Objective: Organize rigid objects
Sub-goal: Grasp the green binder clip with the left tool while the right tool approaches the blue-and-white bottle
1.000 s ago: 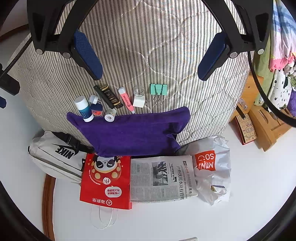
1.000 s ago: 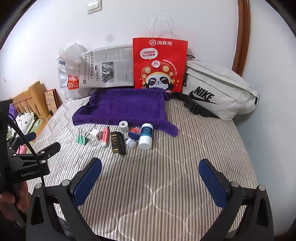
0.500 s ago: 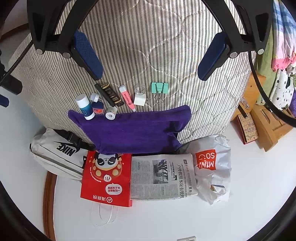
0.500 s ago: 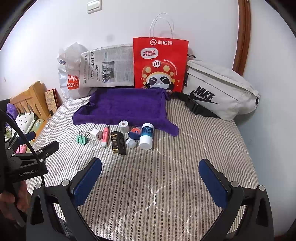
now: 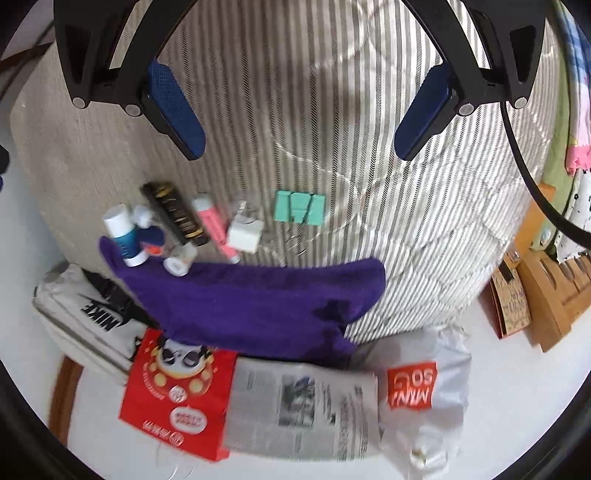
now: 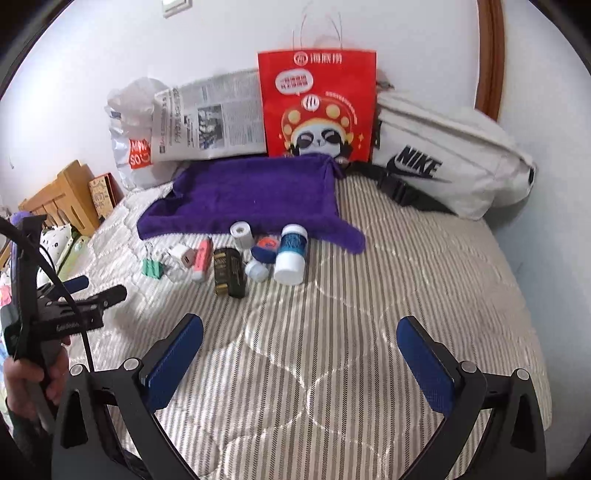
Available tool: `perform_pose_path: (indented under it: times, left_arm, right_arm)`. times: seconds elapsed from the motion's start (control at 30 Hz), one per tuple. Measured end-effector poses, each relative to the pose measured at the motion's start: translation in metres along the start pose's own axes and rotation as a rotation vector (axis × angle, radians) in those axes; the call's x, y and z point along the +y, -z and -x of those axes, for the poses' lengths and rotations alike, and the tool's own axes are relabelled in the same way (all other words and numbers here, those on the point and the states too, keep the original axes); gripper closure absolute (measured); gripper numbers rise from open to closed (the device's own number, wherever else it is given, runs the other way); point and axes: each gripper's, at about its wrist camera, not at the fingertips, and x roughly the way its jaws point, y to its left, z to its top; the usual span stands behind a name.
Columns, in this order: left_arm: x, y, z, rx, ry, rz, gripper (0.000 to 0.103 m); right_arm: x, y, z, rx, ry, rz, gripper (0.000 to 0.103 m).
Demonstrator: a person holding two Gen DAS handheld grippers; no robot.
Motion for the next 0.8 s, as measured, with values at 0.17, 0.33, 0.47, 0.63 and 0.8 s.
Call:
perform_pose_path:
  times: [0.17, 0.33, 0.47, 0.63, 0.8]
  left_arm:
    - [0.007, -0.008, -0.034, 0.015, -0.022, -0.022, 0.001]
    - [0.011, -0.017, -0.061, 0.034, 0.0, -0.018, 0.006]
    - [0.009, -0.019, -0.076, 0.025, -0.018, -0.034, 0.011]
    - [0.008, -0.023, -0.08, 0.007, -0.015, -0.045, 0.013]
    - [0.005, -0.023, -0.075, -0.022, 0.004, -0.066, 0.046]
  right_arm:
    - [-0.006, 0.008, -0.027, 0.053, -0.001, -0.008, 0.0]
    - [-0.01, 0.014, -0.051, 0.1, -0.001, -0.023, 0.0]
    - [-0.007, 0.015, -0.069, 0.135, -0.003, -0.021, 0.0]
    - [-0.002, 0.013, -0.085, 0.158, -0.012, -0.008, 0.0]
    - [0.003, 0.003, -0.09, 0.121, -0.015, 0.001, 0.002]
